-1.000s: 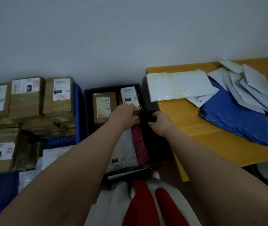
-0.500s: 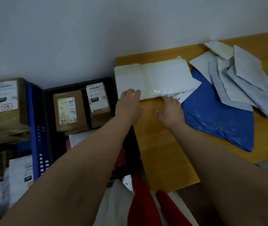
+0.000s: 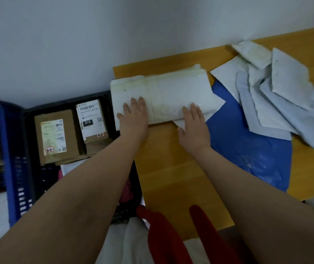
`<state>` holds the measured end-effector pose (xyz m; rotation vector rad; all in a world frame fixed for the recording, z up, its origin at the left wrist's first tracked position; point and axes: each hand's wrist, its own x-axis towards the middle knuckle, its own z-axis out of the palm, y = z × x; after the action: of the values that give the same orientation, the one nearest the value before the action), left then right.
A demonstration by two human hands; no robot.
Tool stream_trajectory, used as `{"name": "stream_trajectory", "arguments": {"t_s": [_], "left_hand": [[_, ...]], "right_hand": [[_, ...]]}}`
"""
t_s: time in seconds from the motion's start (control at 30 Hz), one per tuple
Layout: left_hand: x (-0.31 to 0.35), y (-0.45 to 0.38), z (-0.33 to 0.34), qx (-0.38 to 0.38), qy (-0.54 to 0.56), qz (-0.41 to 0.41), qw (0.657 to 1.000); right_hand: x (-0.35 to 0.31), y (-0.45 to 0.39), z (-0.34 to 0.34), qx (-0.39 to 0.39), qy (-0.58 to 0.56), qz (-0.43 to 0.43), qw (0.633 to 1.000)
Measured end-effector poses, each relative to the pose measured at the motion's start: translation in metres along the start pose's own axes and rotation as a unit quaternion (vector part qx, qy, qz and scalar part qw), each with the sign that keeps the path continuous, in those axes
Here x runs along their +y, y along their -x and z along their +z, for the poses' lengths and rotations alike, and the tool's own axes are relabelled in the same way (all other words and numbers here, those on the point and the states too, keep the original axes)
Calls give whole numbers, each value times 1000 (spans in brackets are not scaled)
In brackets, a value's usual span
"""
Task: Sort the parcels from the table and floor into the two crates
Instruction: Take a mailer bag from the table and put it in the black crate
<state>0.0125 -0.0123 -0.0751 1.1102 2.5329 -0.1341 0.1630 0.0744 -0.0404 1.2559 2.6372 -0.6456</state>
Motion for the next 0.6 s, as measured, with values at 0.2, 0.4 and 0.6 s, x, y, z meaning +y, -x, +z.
{"name": "stream_trajectory", "arguments": {"t_s": [0.2,0.4,0.6], "left_hand": [[-4,5,-12,0,73,27,997],[-25,22,-44,98,65,86,989],[-80,66,-76,197,112,92,970]], "right_hand": [[-11,5,-5,46,0,3,999],[-44,26,-11,104,-23,10,994],[-91,64,-10,117,-60,41,990]]}}
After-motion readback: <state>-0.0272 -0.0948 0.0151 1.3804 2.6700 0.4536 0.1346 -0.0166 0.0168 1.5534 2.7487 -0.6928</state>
